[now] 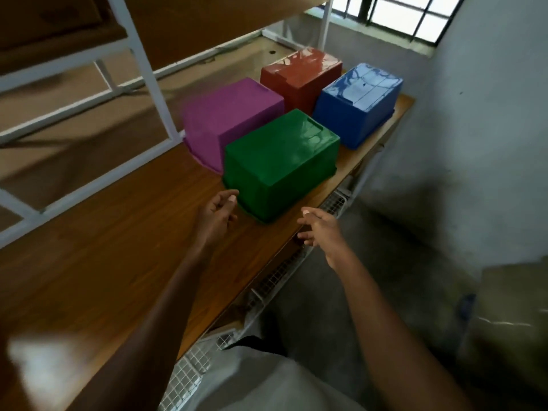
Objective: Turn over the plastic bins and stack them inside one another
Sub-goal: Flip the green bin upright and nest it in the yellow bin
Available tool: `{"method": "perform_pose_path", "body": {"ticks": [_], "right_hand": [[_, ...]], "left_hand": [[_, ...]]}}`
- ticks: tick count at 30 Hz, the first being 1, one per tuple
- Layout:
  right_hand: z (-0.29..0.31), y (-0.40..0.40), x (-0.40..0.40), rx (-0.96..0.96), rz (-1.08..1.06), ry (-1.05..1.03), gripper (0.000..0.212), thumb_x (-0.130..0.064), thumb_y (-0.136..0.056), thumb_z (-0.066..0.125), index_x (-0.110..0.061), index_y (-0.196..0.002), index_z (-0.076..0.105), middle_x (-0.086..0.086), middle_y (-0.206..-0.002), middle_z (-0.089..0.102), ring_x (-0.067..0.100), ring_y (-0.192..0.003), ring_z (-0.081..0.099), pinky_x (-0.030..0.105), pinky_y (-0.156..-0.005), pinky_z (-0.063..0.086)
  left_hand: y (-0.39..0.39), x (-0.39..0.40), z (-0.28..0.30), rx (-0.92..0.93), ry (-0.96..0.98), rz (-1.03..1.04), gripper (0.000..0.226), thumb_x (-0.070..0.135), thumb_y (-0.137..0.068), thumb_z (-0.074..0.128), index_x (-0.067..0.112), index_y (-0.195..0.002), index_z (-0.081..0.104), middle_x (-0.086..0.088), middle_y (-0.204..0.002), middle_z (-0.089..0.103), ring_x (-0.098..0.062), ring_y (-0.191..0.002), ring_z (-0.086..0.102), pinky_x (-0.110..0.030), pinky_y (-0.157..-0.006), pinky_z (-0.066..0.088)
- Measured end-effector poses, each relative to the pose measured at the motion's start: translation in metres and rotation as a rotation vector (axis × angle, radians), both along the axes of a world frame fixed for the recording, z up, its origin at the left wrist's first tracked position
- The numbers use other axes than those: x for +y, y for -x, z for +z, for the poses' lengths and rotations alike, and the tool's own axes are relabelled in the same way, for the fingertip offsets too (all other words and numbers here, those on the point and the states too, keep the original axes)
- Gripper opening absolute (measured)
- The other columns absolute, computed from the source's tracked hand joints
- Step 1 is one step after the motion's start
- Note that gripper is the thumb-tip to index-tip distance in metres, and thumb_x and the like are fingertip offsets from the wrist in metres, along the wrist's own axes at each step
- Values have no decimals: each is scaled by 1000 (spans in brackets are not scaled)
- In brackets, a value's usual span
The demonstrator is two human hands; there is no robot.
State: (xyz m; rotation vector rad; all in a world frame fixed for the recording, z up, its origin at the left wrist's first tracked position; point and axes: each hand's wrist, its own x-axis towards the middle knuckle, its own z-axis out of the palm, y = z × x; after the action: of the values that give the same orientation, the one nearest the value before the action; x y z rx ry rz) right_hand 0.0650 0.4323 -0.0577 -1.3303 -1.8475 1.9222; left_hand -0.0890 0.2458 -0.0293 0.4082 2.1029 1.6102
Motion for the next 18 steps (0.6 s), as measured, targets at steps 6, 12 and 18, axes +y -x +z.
{"method": "perform_pose_path", "body": {"ticks": [6, 12, 18], "right_hand": [[-35, 48, 58, -117, -23, 75, 41, -36, -107, 56, -22, -146, 57, 4, -140, 63, 28, -119, 65, 42, -87, 60], [-57, 79, 88, -138, -99, 189, 49, -36, -105, 56, -20, -151, 50, 11, -146, 61, 32, -126, 62, 38, -77, 57], [-60, 93, 95, -145, -23, 152, 52, -33, -106, 55, -20, -156, 46, 2, -149, 56, 24, -134, 54, 43, -110, 49]], "left_hand": [[98, 94, 8, 232, 100, -70, 26, 32, -105, 56, 24, -127, 68, 4, -120, 68, -7, -99, 64, -29, -85, 55], [156, 151, 12, 461, 357, -94, 41, 34, -98, 63, 20, -137, 64, -13, -132, 61, -28, -121, 60, -47, -107, 50], [166, 169, -7, 440, 590, -206, 56, 44, -100, 61, 22, -150, 53, -14, -149, 51, -34, -138, 49, -49, -114, 40]]}}
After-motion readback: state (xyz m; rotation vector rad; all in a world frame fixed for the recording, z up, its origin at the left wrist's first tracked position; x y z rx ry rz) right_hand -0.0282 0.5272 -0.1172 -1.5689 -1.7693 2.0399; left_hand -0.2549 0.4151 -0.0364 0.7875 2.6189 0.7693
